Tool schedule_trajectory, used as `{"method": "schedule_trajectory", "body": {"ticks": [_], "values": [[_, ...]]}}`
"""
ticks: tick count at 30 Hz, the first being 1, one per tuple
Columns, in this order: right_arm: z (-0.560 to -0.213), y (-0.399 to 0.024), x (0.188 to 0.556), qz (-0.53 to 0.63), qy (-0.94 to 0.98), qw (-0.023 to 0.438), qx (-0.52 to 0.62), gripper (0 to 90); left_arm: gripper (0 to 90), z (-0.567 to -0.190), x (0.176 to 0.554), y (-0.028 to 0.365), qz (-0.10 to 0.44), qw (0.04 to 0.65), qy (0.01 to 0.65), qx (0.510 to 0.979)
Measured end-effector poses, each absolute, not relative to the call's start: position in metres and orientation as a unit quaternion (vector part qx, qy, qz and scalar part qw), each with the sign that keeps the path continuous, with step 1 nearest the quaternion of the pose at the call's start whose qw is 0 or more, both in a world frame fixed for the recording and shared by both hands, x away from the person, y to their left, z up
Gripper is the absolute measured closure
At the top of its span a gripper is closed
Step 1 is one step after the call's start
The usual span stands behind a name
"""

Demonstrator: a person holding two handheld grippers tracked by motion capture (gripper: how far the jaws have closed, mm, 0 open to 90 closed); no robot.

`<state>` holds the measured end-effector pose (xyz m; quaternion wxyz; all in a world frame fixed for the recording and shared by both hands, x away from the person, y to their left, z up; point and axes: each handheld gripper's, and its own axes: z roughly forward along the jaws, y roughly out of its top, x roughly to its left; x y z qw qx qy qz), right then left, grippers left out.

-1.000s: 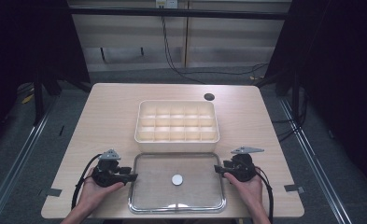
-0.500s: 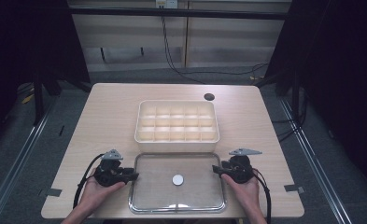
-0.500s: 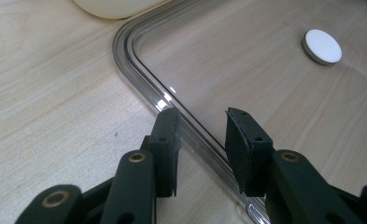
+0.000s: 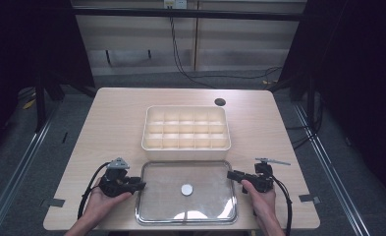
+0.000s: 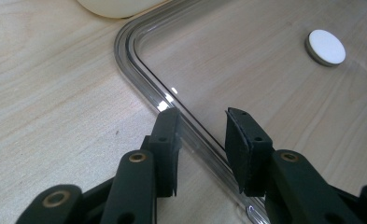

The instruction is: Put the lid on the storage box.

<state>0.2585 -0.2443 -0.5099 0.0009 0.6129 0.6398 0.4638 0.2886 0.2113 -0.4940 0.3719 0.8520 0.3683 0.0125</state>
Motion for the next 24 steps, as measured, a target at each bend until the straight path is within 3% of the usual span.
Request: {"method": "schedule_trajectory", "body": {"ticks": [4, 5, 9, 11, 14, 18, 24], "values": [[-0.5089, -0.2481, 0.2570, 0.481, 0.623, -0.013, 0.617, 64.1, 64.8, -0.4942, 0.2883, 0.2121, 0.011, 0.374, 0.370, 0.851], [-0.5087, -0.2491, 0.2560, 0.502, 0.615, -0.034, 0.607, 68.9, 64.8, -0.4948, 0.2884, 0.2120, 0.008, 0.377, 0.368, 0.850], [-0.5029, -0.2420, 0.2543, 0.510, 0.618, -0.022, 0.598, 66.6, 64.9, -0.4949, 0.2886, 0.2119, 0.008, 0.378, 0.371, 0.848], [-0.5029, -0.2430, 0.2546, 0.513, 0.616, -0.027, 0.597, 66.7, 65.1, -0.4950, 0.2890, 0.2124, 0.007, 0.378, 0.370, 0.849], [-0.5040, -0.2420, 0.2549, 0.508, 0.629, -0.040, 0.587, 59.7, 65.0, -0.4953, 0.2891, 0.2121, 0.008, 0.380, 0.370, 0.848], [-0.5043, -0.2414, 0.2565, 0.519, 0.628, -0.050, 0.577, 59.6, 65.0, -0.4958, 0.2898, 0.2127, 0.006, 0.383, 0.370, 0.847], [-0.5044, -0.2432, 0.2582, 0.526, 0.627, -0.065, 0.571, 69.0, 65.0, -0.4958, 0.2912, 0.2135, 0.004, 0.383, 0.375, 0.844]]}}
